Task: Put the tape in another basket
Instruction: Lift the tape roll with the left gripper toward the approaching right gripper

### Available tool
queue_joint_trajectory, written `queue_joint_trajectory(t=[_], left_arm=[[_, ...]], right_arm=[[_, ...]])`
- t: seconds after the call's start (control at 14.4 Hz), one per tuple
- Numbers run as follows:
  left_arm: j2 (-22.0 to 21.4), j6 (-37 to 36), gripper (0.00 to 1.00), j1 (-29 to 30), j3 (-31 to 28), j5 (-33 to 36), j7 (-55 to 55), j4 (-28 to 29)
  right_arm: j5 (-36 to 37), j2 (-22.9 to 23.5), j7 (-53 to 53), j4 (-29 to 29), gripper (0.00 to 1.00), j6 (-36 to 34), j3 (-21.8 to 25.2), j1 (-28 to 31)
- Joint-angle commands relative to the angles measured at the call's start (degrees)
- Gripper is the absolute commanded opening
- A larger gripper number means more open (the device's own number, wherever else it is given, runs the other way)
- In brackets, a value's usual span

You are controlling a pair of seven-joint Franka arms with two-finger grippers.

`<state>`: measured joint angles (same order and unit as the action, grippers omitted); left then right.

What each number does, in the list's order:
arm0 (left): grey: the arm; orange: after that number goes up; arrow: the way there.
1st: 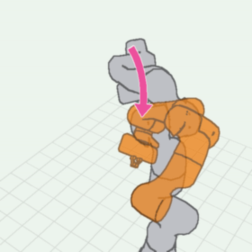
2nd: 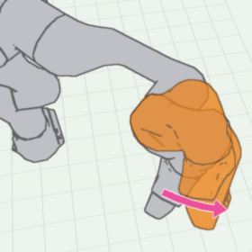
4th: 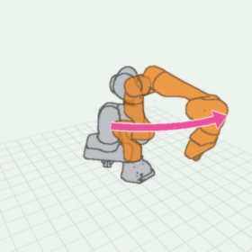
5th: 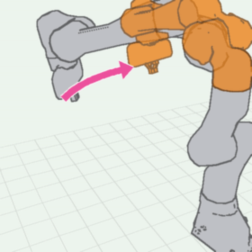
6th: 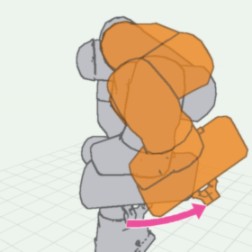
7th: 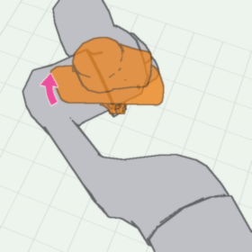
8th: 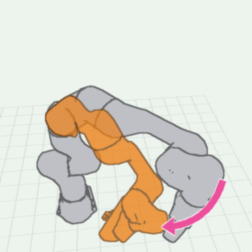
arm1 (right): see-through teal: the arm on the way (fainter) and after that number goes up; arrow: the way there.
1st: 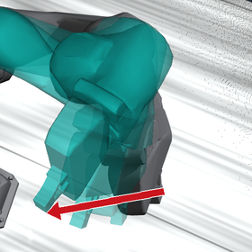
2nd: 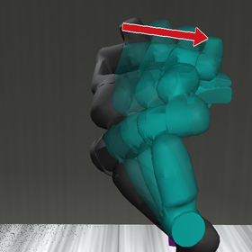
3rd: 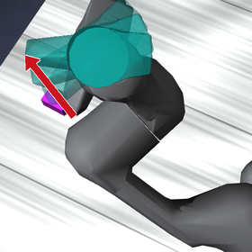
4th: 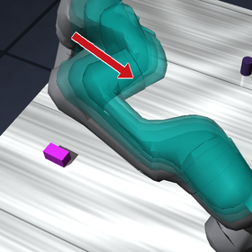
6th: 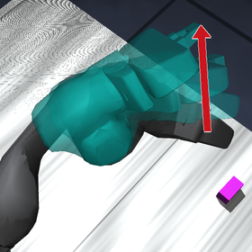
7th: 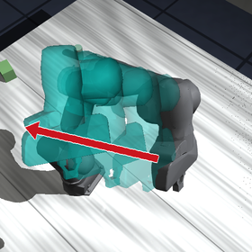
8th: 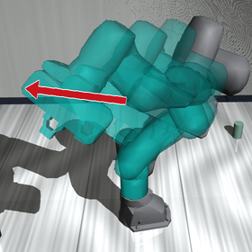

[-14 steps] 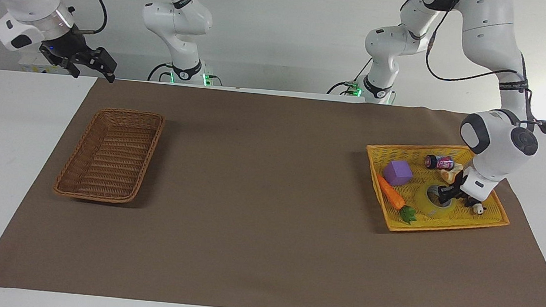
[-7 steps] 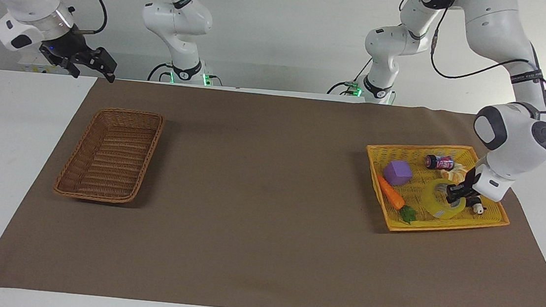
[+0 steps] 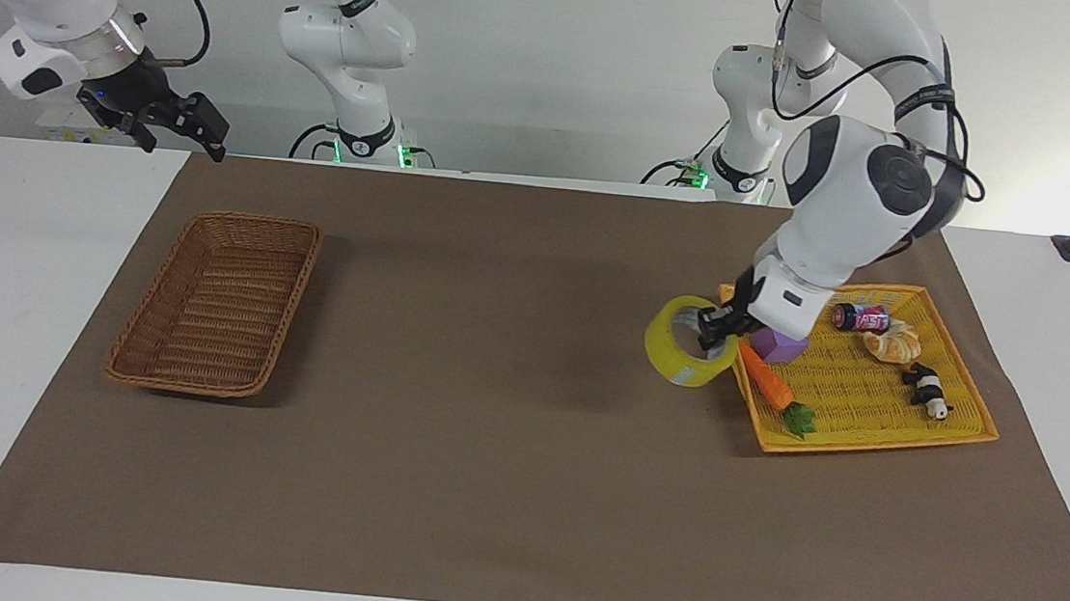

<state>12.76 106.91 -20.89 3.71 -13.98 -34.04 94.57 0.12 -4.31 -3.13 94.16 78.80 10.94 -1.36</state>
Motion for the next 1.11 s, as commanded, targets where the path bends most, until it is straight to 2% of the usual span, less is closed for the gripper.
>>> queue_joint_trajectory(t=[0.0, 0.14, 0.42, 0.56, 0.77, 1.04], left_arm=[[0.33, 0.74, 0.00, -4.76, -1.16, -1.58, -3.30, -1.41], [0.42, 5.66, 0.00, -5.74, -1.16, -1.58, -4.62, -1.15], [0.42, 5.67, 0.00, -5.74, -1.16, -1.58, -4.72, -1.06], [0.42, 5.06, 0.00, -5.66, -1.16, -1.58, -4.90, -1.06], [0.42, 5.50, 0.00, -5.66, -1.16, -1.58, -6.83, -0.80], [0.16, 5.76, 0.00, -5.74, -1.16, -1.49, -6.57, 0.16]], right_arm=[[0.49, -1.40, -1.00, 1.56, 1.00, 0.57, 0.04, -0.14], [0.49, -1.40, -1.00, 1.56, 1.00, 0.66, 0.05, -0.14], [-1.51, -1.40, -2.39, 1.73, 1.00, -0.84, -0.13, 0.12], [-14.03, -1.49, -5.04, 3.21, 1.00, 3.88, 0.22, 1.00], [-28.20, 0.35, -5.30, 5.42, 1.00, 10.39, -0.13, -0.13], [-49.38, 7.55, -7.67, 7.97, 1.00, 19.26, -0.22, -5.65]])
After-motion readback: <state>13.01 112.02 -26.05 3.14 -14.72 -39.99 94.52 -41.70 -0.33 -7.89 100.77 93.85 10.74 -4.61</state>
